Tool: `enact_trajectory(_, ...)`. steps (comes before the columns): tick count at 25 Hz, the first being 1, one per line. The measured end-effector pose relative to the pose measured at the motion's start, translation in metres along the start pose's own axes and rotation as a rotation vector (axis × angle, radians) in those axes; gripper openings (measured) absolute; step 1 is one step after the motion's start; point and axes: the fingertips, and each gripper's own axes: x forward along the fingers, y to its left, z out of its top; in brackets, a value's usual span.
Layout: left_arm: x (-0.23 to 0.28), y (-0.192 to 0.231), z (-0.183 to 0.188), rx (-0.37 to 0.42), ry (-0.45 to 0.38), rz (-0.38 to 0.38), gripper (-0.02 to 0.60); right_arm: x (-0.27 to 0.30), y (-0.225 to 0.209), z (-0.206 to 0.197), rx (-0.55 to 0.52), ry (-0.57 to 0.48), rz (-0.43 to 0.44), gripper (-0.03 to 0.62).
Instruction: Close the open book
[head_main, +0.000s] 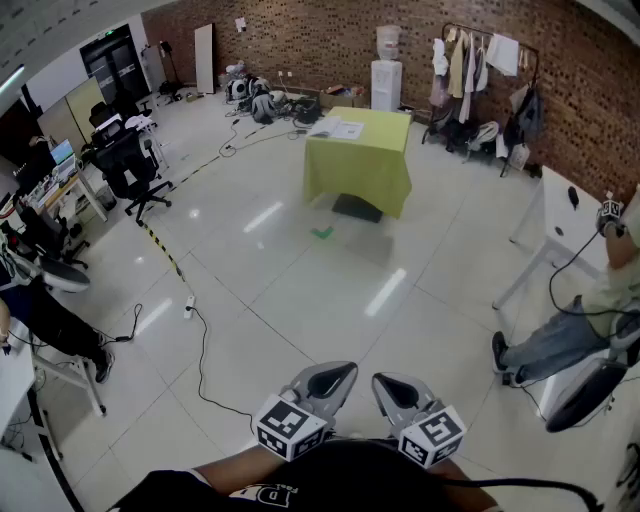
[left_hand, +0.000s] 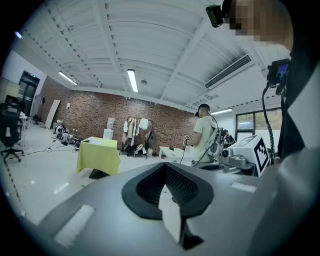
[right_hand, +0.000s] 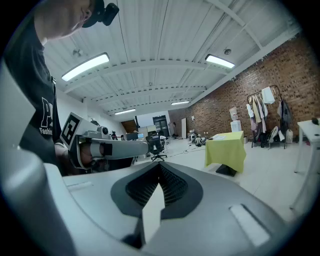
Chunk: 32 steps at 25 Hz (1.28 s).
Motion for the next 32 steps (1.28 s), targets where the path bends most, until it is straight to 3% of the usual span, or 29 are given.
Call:
enact_trajectory(22, 0.001, 0.006, -0.001, 0.002, 0.004, -0.019, 0.008, 0.009, -0.001, 0.000, 0.008, 0.010, -0.007, 0.008)
enact_trajectory(32, -0.002, 0.034, 0.004, -0.011, 0.003, -0.016, 0.008, 0.038, 0.000, 0.002, 0.004, 0.028, 0.003, 0.008)
